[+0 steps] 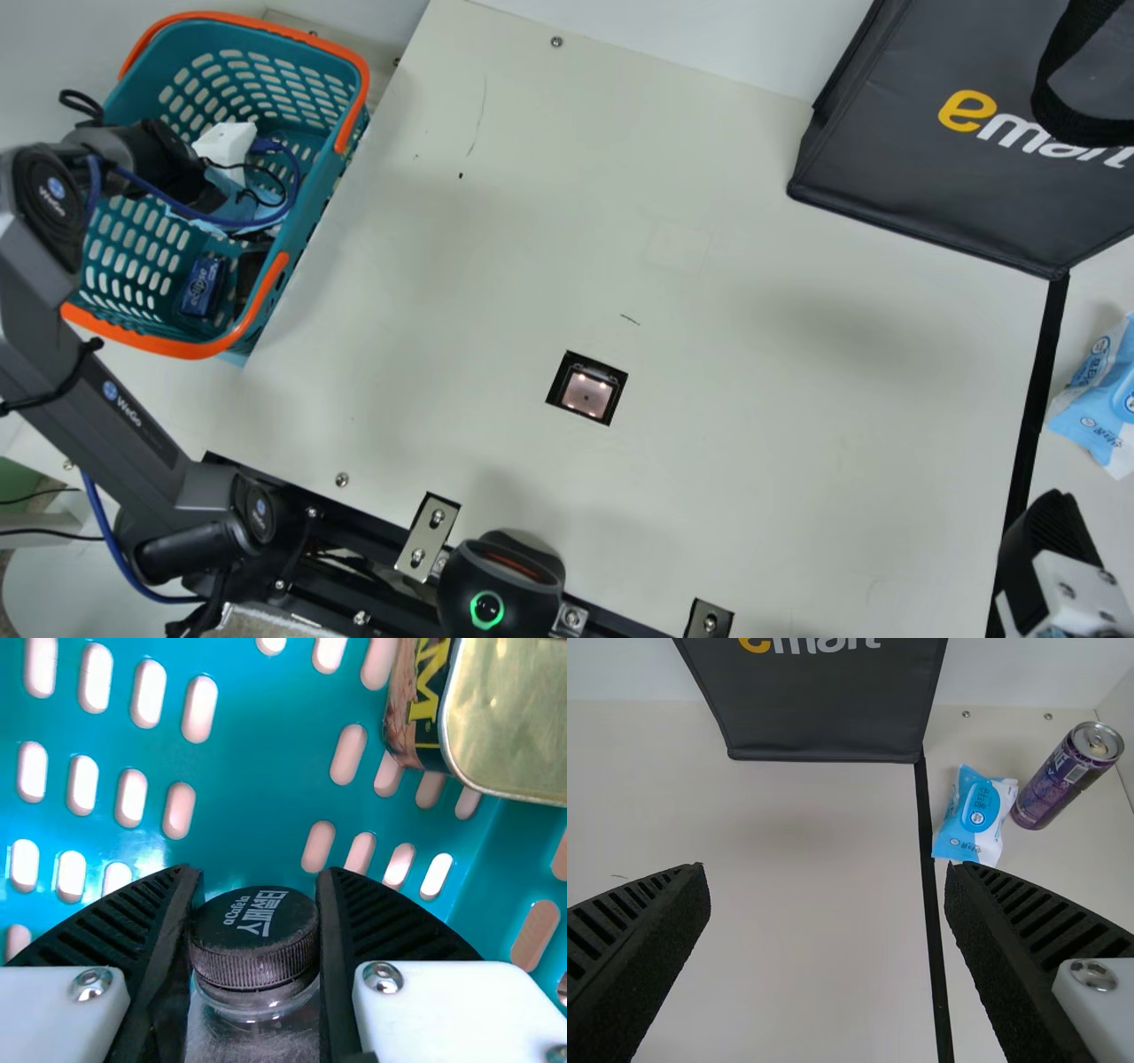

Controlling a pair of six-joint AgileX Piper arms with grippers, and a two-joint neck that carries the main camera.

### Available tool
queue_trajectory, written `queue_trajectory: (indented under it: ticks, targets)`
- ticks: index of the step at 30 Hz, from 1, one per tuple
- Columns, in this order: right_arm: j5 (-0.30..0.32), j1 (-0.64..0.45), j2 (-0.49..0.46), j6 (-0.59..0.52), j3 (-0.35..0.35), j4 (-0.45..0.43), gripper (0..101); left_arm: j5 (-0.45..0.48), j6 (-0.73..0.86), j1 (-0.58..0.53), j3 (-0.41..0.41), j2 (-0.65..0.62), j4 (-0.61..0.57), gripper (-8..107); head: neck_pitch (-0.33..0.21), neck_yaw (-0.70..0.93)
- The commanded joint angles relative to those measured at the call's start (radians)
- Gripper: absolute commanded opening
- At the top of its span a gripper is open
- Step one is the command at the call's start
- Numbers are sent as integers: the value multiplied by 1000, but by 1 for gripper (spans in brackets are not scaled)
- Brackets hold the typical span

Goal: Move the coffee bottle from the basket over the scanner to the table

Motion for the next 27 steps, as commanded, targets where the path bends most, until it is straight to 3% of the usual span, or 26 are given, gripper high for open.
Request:
queue_trajectory:
  ticks: [1, 18, 27]
  targets:
    - [0, 0, 0, 0, 0, 0, 95, -1, -2, 2, 4, -10, -2, -8, -30, 2]
    - [0, 0, 0, 0, 0, 0, 95, 44, 103, 55, 78, -211, -108, -8, -30, 2]
    - [0, 0, 0, 0, 0, 0, 95, 101, 96, 76, 117, -333, -95, -8, -30, 2]
